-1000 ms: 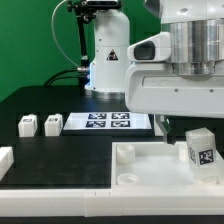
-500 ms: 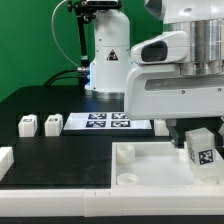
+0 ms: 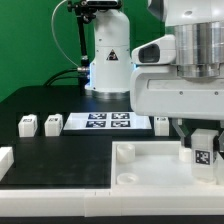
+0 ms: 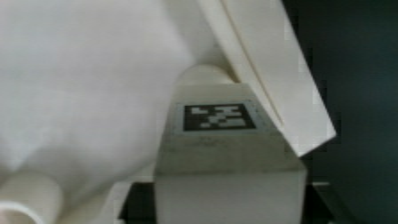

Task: Assemble one leg

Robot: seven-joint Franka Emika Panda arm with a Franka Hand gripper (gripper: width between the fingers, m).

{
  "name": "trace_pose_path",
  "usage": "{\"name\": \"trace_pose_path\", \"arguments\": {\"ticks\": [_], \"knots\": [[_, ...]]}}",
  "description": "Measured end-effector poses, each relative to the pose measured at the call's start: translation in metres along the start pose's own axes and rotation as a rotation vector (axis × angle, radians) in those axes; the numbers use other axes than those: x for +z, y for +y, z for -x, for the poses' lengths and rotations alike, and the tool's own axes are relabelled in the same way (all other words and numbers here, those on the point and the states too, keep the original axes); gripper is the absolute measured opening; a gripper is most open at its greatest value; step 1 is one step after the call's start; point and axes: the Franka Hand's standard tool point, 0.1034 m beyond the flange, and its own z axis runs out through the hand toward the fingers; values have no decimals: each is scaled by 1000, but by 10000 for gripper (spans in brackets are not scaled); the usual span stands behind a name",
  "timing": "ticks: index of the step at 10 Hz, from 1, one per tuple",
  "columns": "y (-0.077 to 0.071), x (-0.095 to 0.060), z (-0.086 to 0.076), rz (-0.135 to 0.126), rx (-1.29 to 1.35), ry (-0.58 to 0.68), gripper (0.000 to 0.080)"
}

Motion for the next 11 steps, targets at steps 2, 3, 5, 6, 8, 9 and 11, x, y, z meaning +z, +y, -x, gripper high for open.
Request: {"name": "trace_pose_path", "arguments": {"ticks": [2,3,5,6,8,9,11], "knots": [[3,0,1,11,397,5,291],[4,0,3,13,585,14,291],[9,0,8,-39,880,43,292],[9,0,8,-37,821,49,293],[9,2,9,-29,720,52,479],[7,3,10,-19,554,52,590],[5,6,11,-12,260,51,637]]}}
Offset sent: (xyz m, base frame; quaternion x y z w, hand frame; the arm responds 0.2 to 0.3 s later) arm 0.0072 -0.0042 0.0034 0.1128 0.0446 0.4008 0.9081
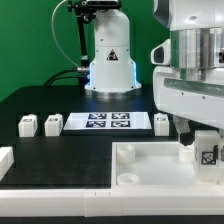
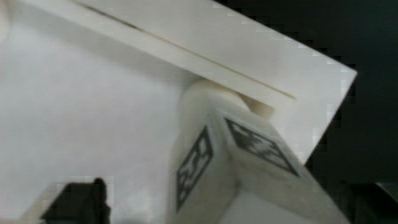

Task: Assemble one leg

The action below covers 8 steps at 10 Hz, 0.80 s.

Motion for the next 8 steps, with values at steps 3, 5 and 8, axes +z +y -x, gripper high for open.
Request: {"name": "trace_pose_path", "arguments": {"ticks": [3,5,8], "knots": [[0,0,1,1,-260,1,649],[-4,-1,5,22,-810,10,649],[-3,0,7,22,-810,3,531]]}}
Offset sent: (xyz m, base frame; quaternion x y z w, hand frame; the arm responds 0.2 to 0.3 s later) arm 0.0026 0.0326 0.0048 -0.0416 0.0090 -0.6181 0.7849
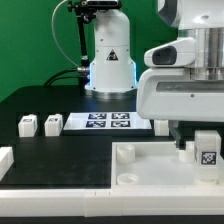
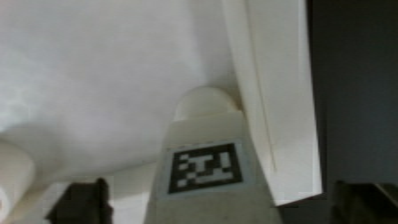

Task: Assemble one leg

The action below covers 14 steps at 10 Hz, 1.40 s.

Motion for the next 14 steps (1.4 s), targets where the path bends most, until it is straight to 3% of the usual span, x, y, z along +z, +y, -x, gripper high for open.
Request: {"name": "trace_pose_path", "arguments": {"ticks": [1,2,3,4,6,8,10,13,14], "knots": [[0,0,0,0,5,0,395],[-1,0,0,-5,126,-2,395],[-1,0,1,-8,247,-4,290],[-1,0,0,-8,346,-5,290],[-3,1,-5,55,802,-47,290],[-4,2,-6,81,1240,-39,290],[-3,3,-5,69,1397,-14,291],[-4,3,-5,68,1316,-18,291],[-2,4,-3,79,1087,-35,544]]}}
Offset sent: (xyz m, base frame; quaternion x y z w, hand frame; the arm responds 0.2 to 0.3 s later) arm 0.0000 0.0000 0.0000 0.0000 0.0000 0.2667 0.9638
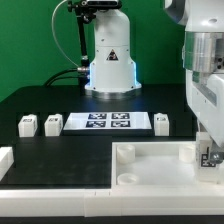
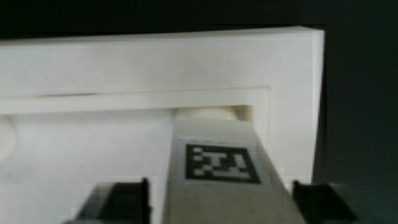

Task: Assemble one leg

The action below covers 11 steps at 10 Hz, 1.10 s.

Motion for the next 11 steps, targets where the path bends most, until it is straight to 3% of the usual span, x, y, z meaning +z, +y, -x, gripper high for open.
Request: {"name": "trace_pose_path", "arguments": {"ticks": [1,2,3,5,6,7,9,10,11], "knots": [[-1,-2,0,10,-208,4,544],[-2,-2,0,5,-265,6,617],[-2,-2,-1,6,-393,6,639],[-2,-2,-3,9,-638,19,648],[-7,-4,-1,-20,-896,48,648],[-6,-2,-3,-28,-1013,61,649],[-6,-1,-4,-24,-1006,63,649],[-6,-1,-5,-24,-1006,63,532],[-5,-1,-4,-26,-960,61,532]]}}
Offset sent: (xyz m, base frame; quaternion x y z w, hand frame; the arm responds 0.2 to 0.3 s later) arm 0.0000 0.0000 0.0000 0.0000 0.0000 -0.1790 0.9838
